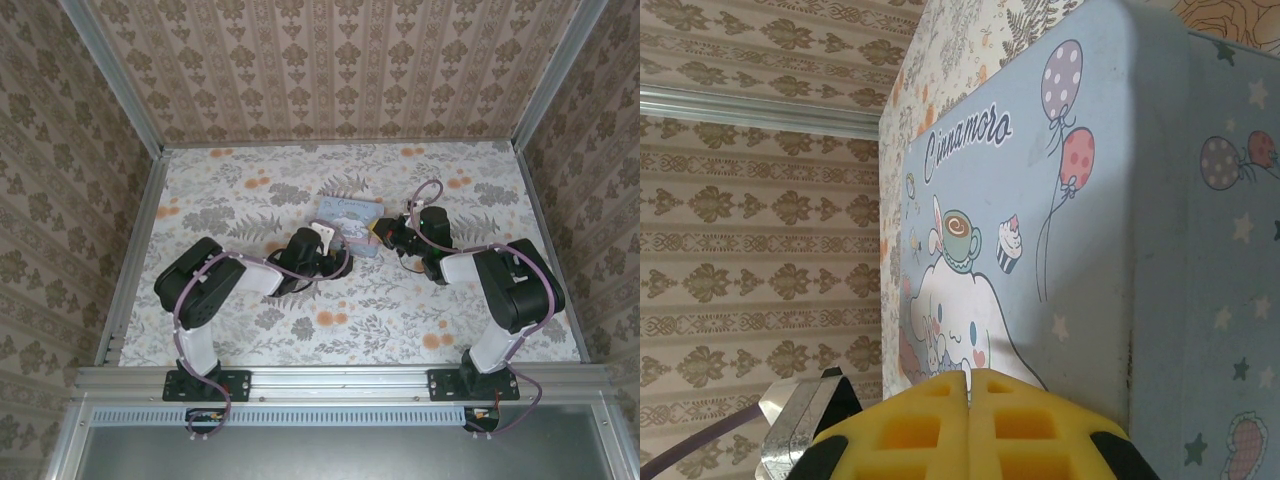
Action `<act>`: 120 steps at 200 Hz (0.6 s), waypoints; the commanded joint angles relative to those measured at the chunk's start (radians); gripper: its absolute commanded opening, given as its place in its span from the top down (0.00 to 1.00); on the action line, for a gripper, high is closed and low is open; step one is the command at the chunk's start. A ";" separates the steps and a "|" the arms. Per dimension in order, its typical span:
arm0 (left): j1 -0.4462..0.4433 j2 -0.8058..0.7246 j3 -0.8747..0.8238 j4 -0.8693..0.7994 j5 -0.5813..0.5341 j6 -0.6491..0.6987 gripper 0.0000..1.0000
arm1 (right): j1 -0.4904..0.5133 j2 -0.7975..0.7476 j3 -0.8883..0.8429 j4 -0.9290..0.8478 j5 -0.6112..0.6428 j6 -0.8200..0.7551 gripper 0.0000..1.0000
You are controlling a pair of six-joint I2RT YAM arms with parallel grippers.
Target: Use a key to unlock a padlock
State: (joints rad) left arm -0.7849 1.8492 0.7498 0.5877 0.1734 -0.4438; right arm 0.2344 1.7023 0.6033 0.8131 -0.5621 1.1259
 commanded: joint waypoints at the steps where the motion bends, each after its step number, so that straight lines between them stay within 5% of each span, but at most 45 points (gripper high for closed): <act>1: -0.004 0.032 0.038 0.041 -0.002 0.031 0.36 | -0.004 0.021 0.003 0.015 -0.008 -0.002 1.00; 120: -0.037 0.119 0.087 0.167 0.060 -0.075 0.36 | -0.004 0.033 -0.004 0.026 -0.007 0.003 1.00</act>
State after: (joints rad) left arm -0.8127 1.9484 0.8387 0.6628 0.1722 -0.4530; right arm 0.2337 1.7119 0.6033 0.8326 -0.5617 1.1286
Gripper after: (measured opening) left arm 0.642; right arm 0.067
